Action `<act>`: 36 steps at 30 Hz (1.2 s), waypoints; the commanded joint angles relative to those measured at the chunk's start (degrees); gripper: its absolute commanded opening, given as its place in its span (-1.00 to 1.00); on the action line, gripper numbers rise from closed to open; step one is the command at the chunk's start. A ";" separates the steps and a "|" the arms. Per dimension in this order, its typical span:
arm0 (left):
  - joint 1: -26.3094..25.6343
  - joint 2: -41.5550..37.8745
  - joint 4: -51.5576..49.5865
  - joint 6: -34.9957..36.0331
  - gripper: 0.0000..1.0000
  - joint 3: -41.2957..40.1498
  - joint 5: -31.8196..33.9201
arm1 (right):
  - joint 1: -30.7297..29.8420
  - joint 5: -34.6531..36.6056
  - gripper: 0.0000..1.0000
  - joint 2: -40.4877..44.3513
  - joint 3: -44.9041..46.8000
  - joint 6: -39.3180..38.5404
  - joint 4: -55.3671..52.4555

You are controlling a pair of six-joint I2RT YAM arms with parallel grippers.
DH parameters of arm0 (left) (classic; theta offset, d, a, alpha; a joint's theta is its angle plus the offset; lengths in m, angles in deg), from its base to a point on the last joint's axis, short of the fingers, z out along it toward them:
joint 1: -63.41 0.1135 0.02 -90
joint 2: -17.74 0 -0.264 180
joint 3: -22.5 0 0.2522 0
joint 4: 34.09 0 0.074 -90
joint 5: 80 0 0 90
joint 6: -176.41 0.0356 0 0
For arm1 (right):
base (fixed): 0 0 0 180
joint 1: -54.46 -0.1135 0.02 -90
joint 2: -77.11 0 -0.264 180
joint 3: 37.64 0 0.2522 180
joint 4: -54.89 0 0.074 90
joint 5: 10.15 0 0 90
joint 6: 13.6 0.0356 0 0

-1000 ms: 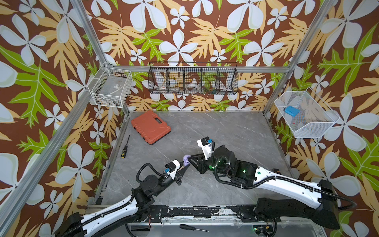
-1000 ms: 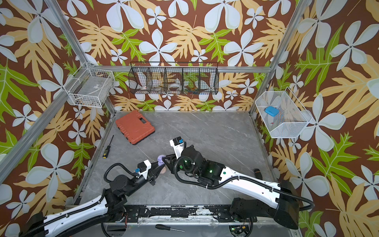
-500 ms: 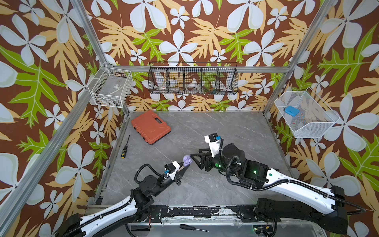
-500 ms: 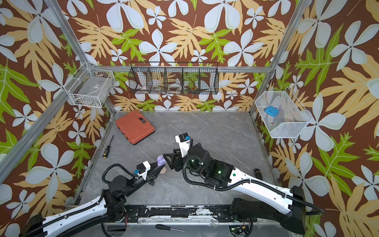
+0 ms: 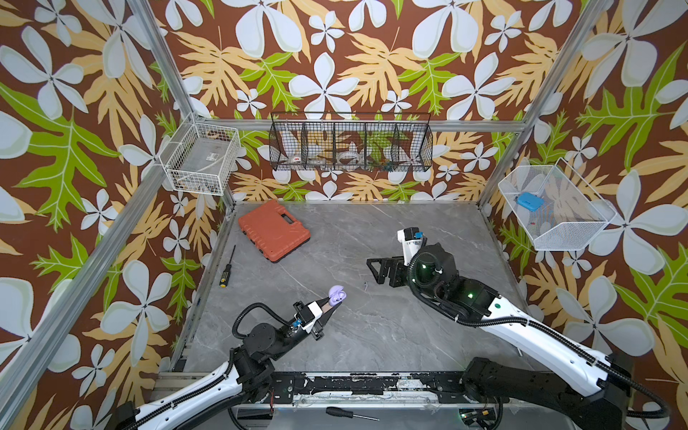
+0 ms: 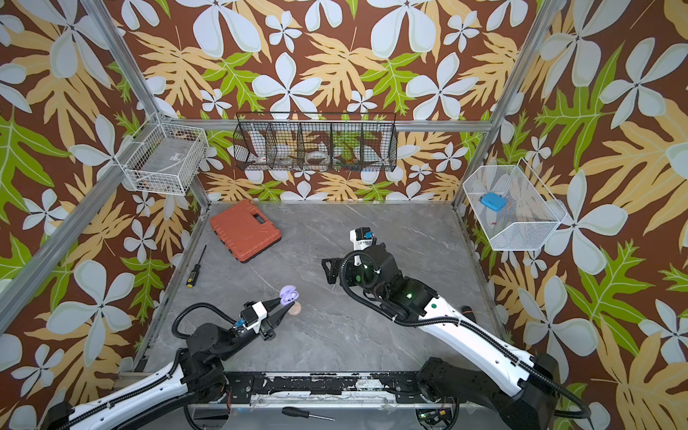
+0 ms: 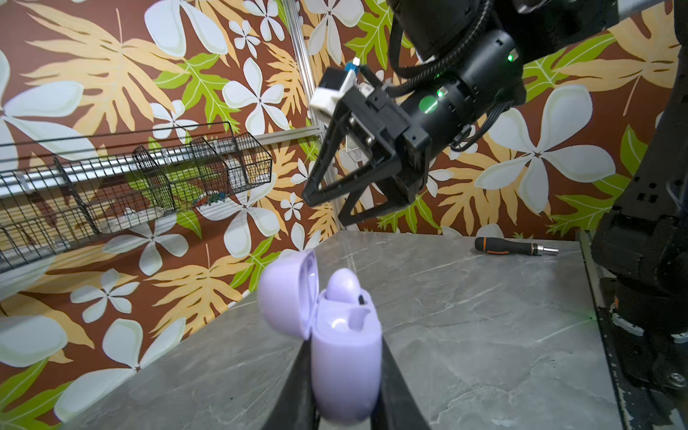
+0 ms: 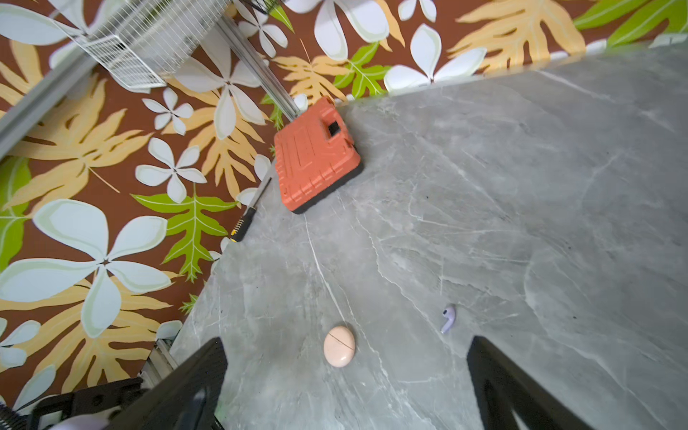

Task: Insert wireless bluetooth earbuds into charging case
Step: Insert the wireless bluetooth earbud into the charging case, then pick up the wireless bluetooth earbud from the center of the table.

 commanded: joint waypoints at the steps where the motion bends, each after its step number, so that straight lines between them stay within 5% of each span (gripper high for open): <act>1: 0.04 -1.15 0.07 2.04 -1.00 -0.24 1.77 | 1.83 -5.11 0.99 -3.78 0.02 2.24 -0.45; 19: 0.05 -1.46 -2.16 4.20 -1.00 -0.09 1.82 | 8.57 -10.56 1.00 -35.26 -11.11 -1.61 -7.36; 36: 0.04 -0.57 -2.43 4.02 -1.00 -0.04 0.28 | 8.57 -10.72 0.78 -42.72 -15.39 -2.79 -8.47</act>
